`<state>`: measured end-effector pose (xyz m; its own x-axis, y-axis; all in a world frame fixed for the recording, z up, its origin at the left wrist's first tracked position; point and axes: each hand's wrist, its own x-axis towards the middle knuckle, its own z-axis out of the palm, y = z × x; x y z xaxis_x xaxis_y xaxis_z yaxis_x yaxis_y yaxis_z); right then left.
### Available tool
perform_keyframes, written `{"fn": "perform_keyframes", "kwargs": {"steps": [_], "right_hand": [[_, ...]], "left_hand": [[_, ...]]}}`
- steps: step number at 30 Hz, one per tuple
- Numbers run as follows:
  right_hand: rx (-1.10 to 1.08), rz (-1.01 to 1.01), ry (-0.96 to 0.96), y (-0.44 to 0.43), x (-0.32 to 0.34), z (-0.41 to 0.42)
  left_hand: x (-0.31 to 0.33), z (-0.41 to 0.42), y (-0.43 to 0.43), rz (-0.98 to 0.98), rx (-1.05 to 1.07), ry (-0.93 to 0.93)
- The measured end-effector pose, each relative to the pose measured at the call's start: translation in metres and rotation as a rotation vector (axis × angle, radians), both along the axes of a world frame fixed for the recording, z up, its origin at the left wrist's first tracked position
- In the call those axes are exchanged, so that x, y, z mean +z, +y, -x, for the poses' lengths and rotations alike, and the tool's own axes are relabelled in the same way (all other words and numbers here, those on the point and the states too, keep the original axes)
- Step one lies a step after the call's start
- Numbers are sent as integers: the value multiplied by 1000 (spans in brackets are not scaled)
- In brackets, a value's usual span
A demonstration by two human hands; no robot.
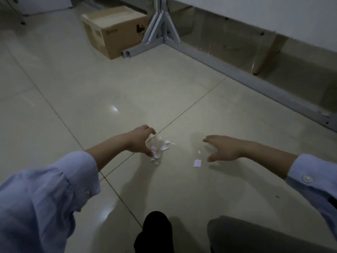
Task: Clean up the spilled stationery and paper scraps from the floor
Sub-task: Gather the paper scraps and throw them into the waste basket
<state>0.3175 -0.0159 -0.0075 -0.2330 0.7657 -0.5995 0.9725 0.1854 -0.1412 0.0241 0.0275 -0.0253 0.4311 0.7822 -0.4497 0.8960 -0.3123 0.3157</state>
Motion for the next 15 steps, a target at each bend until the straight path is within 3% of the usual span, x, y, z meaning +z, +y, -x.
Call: {"fn": "perform_keyframes", "kwargs": {"steps": [6, 15], "right_hand": [[-52, -6, -44, -18, -64, -14], [-138, -201, 55, -35, -103, -12]], "left_hand": [[-45, 15, -14, 1, 81, 41], [-71, -1, -13, -52, 256, -165]]}}
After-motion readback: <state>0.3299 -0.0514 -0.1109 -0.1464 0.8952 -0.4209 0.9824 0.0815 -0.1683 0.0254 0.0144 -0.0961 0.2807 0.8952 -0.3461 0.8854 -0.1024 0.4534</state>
